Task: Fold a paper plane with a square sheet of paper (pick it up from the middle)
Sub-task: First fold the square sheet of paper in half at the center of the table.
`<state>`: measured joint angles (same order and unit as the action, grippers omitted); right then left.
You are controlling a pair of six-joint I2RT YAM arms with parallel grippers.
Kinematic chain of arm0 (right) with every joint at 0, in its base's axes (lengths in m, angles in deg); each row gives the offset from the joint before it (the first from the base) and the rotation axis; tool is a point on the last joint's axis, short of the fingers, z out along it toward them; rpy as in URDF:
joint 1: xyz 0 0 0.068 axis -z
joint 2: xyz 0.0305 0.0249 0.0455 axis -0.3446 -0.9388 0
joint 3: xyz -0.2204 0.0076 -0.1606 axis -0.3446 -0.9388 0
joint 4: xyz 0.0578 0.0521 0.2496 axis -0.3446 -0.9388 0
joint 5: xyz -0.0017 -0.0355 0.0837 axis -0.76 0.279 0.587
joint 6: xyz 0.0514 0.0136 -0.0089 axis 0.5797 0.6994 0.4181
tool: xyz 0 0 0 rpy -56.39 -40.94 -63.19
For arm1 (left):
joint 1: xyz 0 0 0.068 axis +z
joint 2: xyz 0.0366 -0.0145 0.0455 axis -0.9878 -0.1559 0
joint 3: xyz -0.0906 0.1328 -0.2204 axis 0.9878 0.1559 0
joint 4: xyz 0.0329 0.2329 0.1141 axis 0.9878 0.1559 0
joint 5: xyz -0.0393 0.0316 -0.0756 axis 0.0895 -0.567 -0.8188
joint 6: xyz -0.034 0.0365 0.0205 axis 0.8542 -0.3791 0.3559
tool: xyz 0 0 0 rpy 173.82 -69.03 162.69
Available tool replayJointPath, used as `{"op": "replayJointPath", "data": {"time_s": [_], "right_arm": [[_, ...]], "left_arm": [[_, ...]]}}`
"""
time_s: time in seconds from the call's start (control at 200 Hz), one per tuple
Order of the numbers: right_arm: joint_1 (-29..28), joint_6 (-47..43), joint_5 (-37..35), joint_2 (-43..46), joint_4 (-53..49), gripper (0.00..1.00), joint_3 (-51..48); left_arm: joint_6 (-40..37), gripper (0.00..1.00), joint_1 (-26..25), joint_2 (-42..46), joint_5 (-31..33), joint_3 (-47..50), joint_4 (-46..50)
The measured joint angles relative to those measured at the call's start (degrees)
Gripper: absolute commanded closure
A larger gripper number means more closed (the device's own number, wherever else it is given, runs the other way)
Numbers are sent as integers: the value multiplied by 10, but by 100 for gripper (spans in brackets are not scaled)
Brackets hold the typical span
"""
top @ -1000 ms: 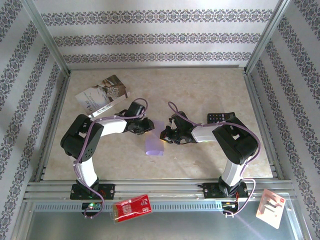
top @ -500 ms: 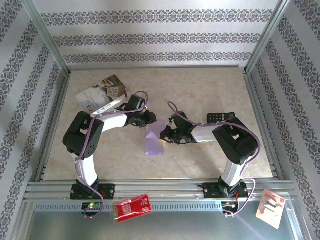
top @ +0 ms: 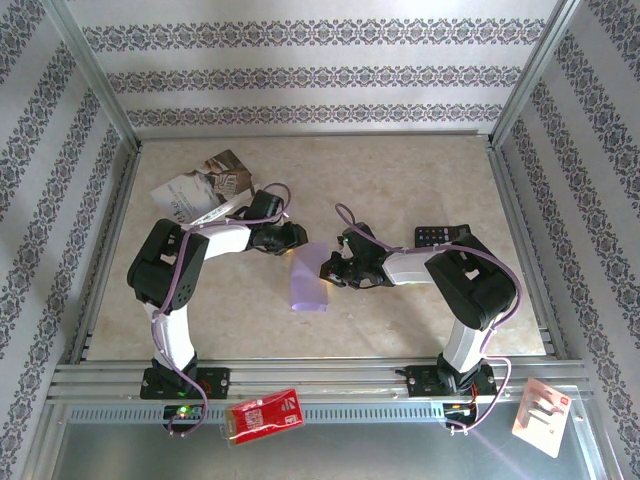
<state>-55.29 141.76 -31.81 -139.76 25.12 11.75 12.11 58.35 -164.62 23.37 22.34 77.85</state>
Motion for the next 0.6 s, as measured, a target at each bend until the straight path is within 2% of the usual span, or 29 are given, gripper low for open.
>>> {"op": "replayJointPath", "data": {"time_s": [0.125, 0.28, 0.385, 0.6], "right_arm": [[0, 0, -2, 2, 0, 100, 0], [0, 0, -3, 2, 0, 100, 0], [0, 0, -3, 2, 0, 100, 0], [0, -2, -3, 4, 0, 100, -1]], "left_arm": [[9, 64, -3, 48, -2, 32, -1], [50, 70, -45, 108, -21, 97, -33], [77, 73, -67, 112, -33, 138, -48], [86, 73, -60, 110, -24, 176, -52]]}}
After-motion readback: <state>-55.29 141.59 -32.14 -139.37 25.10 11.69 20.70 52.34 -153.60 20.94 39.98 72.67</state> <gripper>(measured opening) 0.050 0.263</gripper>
